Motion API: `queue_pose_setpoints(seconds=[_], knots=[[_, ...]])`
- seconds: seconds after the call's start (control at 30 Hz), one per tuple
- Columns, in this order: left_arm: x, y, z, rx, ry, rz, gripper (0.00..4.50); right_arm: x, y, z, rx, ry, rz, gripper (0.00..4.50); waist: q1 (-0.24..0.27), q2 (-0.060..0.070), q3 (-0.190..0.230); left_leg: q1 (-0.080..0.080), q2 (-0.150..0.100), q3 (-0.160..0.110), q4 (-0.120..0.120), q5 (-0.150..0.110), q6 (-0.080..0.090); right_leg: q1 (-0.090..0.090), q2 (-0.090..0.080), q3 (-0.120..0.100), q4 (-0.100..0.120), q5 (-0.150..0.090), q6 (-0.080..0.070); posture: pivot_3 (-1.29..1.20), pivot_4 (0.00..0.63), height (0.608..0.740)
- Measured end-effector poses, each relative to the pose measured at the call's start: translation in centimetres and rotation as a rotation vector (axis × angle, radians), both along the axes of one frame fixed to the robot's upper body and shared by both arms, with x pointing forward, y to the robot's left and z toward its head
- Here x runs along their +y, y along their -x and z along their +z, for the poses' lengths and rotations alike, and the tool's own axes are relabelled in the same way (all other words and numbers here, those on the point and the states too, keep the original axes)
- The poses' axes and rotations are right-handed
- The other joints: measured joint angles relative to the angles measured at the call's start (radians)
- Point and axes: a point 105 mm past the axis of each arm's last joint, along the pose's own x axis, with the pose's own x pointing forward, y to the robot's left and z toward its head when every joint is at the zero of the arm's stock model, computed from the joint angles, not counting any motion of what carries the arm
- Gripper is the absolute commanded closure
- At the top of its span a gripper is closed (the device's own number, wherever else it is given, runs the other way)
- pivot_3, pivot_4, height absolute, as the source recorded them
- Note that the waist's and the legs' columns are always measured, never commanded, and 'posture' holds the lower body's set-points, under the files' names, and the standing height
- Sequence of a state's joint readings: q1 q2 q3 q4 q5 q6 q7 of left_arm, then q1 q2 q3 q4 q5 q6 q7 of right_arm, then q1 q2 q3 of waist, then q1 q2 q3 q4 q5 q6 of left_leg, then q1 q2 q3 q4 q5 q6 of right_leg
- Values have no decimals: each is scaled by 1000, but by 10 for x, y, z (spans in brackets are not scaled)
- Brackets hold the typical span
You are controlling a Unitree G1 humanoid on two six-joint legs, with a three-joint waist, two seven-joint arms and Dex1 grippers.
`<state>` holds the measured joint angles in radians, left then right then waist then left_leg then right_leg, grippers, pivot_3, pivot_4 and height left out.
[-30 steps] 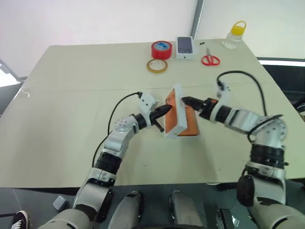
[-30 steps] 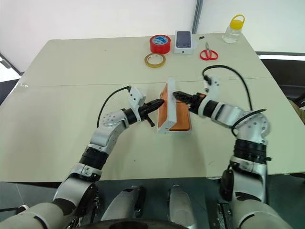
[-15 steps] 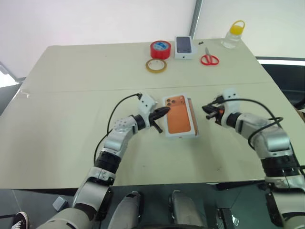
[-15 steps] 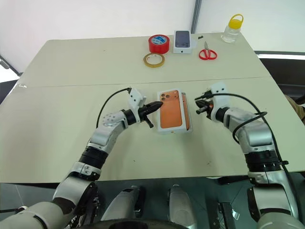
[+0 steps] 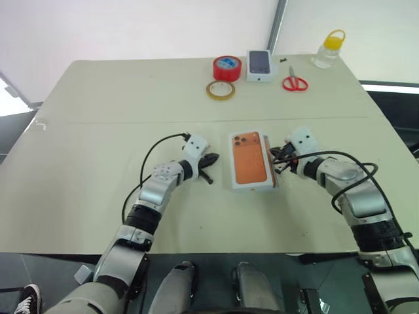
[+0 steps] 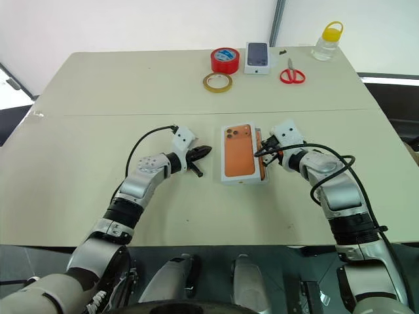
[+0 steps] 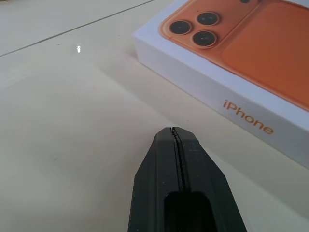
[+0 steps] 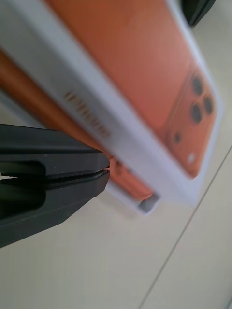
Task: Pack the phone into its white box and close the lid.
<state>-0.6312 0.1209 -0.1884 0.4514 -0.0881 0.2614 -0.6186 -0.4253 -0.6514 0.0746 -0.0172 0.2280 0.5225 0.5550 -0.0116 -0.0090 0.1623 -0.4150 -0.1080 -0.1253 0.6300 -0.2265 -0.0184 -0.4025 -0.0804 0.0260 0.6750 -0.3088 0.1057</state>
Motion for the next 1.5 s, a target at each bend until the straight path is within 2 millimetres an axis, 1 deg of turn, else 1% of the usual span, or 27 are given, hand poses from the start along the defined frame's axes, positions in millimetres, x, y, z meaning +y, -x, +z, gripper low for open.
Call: queue_pose_setpoints(seconds=[0.1, 0.23, 0.9, 1.07, 1.43, 1.5], knots=[[-14, 6, -1, -2, -6, -53, 4500, -1, 0, -1, 0, 16, -4, 4441, 4, 0, 0, 0, 0, 0, 0, 0, 0, 1, 0, 0, -2, 0, 0, 0, 150, 740], [-25, 10, 0, 2, 6, -83, 4500, -3, 1, -5, 13, 26, -13, 4441, 2, 0, 0, 0, 0, -1, 0, 0, 0, 2, 0, -1, -3, 0, 0, 0, 150, 740], [-28, 9, 3, 7, 22, -85, 4500, -8, 3, -10, 21, 96, -16, 4441, -1, 0, 0, 0, 0, -1, 0, 0, -1, 2, 0, -1, -2, 0, 0, 0, 150, 740], [-23, 8, 1, -9, -11, -80, 4500, -5, 2, -11, -3, 163, 1, 4441, -2, 0, 0, 1, 0, -1, 0, 1, -1, 2, 0, -1, -2, 0, 0, 0, 150, 740], [-28, 8, 7, -45, 13, -74, 4500, -9, 0, -10, 3, 181, -8, 4441, -1, 0, 0, 1, 0, -1, 1, 1, -1, 4, 0, -1, -3, 0, 0, 0, 150, 740], [-27, 7, 11, -74, 14, -72, 4500, -10, 0, -10, 7, 186, -7, 4441, 0, 0, 0, 1, 0, -1, 1, 1, -1, 4, 0, -1, -3, 0, 0, 0, 150, 740]])
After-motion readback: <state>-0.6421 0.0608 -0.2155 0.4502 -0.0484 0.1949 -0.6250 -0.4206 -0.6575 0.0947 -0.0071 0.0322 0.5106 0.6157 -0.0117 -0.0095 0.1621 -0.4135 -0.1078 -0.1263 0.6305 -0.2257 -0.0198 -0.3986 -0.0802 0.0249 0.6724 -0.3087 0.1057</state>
